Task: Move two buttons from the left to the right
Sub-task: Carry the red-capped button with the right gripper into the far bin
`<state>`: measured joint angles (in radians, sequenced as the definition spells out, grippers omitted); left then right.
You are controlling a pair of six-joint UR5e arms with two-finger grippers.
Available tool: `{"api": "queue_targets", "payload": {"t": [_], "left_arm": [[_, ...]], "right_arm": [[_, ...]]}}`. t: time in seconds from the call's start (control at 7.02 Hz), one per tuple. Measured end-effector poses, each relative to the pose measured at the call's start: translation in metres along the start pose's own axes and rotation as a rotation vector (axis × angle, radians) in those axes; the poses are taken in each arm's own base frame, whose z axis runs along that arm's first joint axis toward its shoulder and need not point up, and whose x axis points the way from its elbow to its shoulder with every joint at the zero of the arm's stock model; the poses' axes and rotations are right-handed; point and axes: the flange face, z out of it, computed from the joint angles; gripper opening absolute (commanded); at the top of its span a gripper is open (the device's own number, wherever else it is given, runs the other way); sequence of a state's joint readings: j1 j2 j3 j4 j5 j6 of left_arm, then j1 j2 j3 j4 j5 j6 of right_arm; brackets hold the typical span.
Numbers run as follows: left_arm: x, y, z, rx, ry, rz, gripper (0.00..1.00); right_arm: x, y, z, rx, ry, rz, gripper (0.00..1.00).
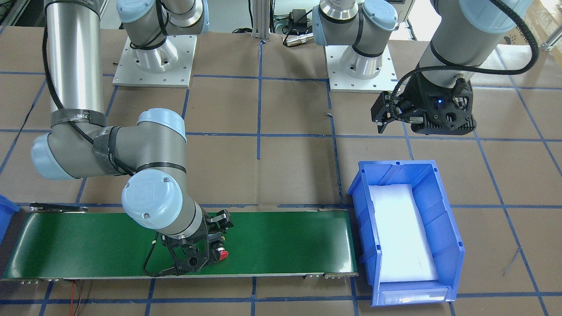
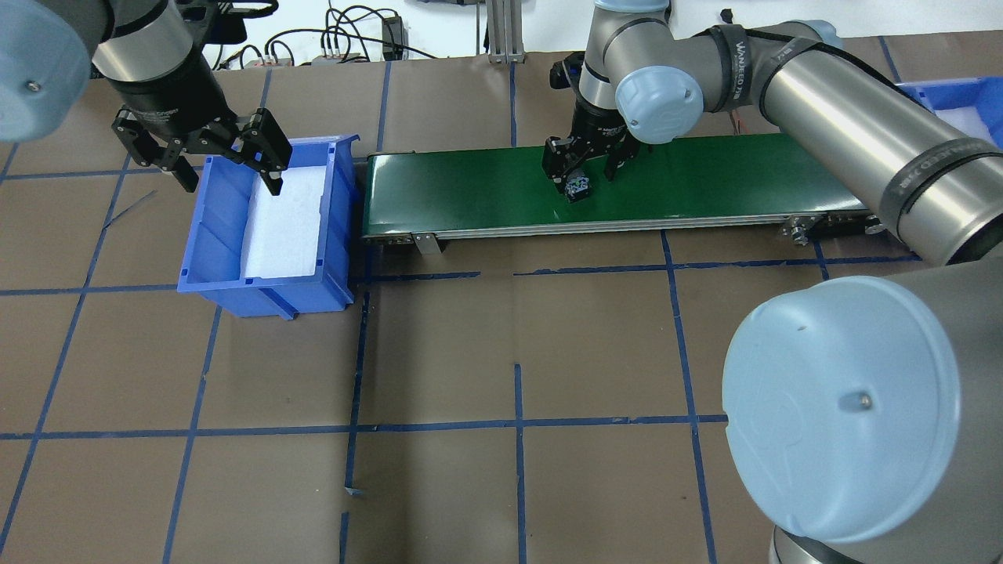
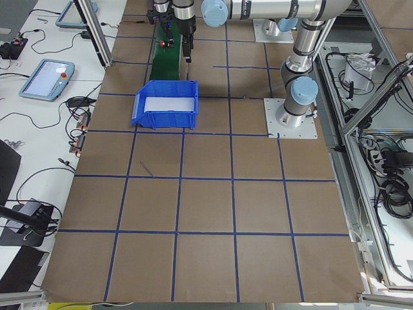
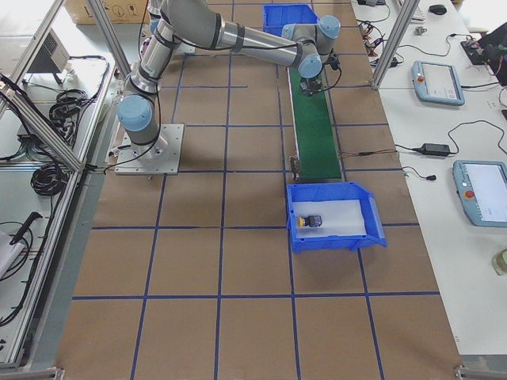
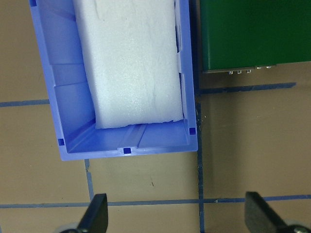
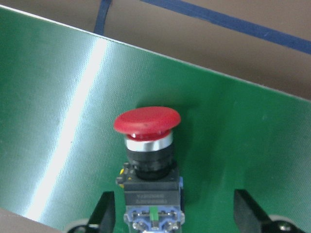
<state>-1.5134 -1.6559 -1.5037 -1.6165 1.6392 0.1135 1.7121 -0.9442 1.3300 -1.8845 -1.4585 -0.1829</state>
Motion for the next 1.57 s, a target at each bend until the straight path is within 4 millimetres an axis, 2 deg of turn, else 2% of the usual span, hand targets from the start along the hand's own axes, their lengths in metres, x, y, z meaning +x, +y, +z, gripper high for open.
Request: {"api": "queue_targets", "payload": {"t": [0.14, 0.28, 0.57, 0.71, 0.85, 1.14, 1.28, 1.57], "left_arm": [[0.001, -0.001, 0.002, -0.004, 0.001, 0.001, 1.0], [0.001, -0.004, 0.006, -0.01, 0.001, 0.002, 1.0], [-0.002, -0.002, 0.004, -0.012, -0.024, 0.002, 1.0], [-0.005, -0.001, 0.001, -0.01, -0.049, 0.001, 1.0], [-0.006, 0.0, 0.0, -0.008, -0.058, 0.001, 1.0], [-0.005, -0.001, 0.001, -0.009, -0.059, 0.001, 1.0], [-0.005, -0.003, 0.004, -0.014, -0.056, 0.001, 1.0], [-0.005, -0.006, 0.01, -0.026, -0.053, 0.002, 1.0]], "right_arm": [[0.003, 0.0, 0.0, 0.0, 0.0, -0.001, 0.18], [0.005, -0.001, -0.001, 0.001, 0.001, -0.005, 0.08], [0.008, -0.001, -0.007, 0.009, 0.0, -0.003, 0.08], [0.024, -0.003, -0.017, 0.017, -0.003, 0.019, 0.08], [0.061, -0.003, -0.038, 0.02, -0.01, 0.072, 0.08], [0.159, 0.016, -0.092, 0.024, -0.02, 0.159, 0.08], [0.204, 0.037, -0.116, 0.014, -0.015, 0.189, 0.09], [0.292, 0.093, -0.152, -0.031, -0.004, 0.245, 0.09]]}}
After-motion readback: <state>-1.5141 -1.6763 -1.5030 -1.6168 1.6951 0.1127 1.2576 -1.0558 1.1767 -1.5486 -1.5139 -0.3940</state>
